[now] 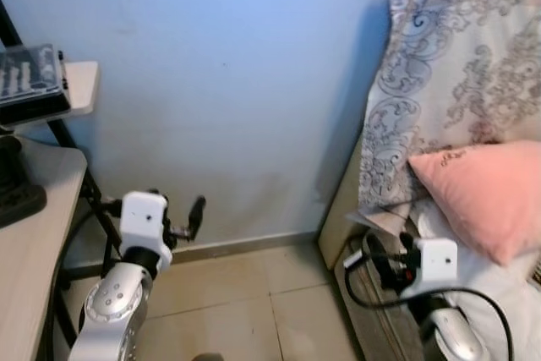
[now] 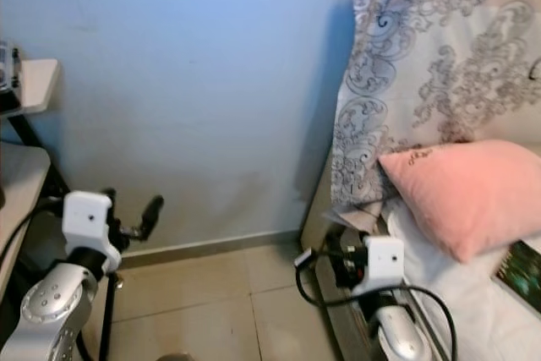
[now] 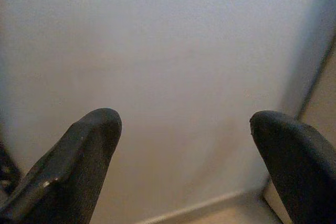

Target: Clean up the room

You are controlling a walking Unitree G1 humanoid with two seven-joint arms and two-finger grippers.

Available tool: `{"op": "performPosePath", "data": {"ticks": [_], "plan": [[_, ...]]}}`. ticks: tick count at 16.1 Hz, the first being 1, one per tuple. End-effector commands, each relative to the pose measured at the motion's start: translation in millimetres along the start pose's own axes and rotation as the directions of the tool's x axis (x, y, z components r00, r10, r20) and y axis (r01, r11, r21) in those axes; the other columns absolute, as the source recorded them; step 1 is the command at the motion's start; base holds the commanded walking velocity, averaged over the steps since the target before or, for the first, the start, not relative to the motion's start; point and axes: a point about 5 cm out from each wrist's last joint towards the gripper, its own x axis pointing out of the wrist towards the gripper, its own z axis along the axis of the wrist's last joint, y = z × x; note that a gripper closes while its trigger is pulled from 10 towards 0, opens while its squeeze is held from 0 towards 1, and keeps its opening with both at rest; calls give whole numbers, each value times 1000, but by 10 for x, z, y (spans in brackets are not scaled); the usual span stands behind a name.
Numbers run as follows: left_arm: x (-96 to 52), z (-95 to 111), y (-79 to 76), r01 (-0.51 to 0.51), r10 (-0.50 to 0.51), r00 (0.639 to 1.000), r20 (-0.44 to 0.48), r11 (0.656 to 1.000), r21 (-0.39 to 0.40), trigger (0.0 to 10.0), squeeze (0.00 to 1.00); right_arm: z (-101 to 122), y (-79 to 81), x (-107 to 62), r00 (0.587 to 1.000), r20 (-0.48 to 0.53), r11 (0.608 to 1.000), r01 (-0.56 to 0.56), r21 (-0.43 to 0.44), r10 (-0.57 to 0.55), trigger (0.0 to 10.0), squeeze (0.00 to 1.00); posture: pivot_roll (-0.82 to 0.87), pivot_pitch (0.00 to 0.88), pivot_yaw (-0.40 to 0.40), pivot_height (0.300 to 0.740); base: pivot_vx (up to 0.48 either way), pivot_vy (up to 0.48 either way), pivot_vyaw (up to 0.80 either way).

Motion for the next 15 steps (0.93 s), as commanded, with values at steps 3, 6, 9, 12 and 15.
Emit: {"op": "performPosePath", "data": {"ticks": [3, 6, 9, 12, 15], "plan": [[96, 135, -20, -11, 10, 999, 42, 999, 30, 10000, 0, 151, 54, 185, 998, 47, 999, -31, -11, 32, 10000, 0, 104, 0, -48, 740, 0, 0, 450], [144, 124, 29, -51, 50, 999, 21, 997, 51, 10000, 0, 218, 31, 317, 998, 62, 1000, -18, -12, 19, 10000, 0, 110, 0, -54, 740, 0, 0, 592], [255, 150, 42, -68, 67, 998, 23, 996, 64, 10000, 0, 213, 50, 459, 999, 40, 1000, -2, 5, 2, 10000, 0, 111, 0, -56, 740, 0, 0, 188], [293, 214, 14, -19, 12, 998, 58, 993, 120, 10000, 0, 270, 106, 520, 998, 63, 1000, -21, -6, 22, 10000, 0, 106, 0, -52, 740, 160, 0, 0], [346, 254, -8, 5, -13, 997, 70, 993, 121, 10000, 0, 255, 143, 553, 998, 61, 1000, -23, -7, 23, 10000, 0, 106, 0, -49, 740, 480, 0, 0]]}}
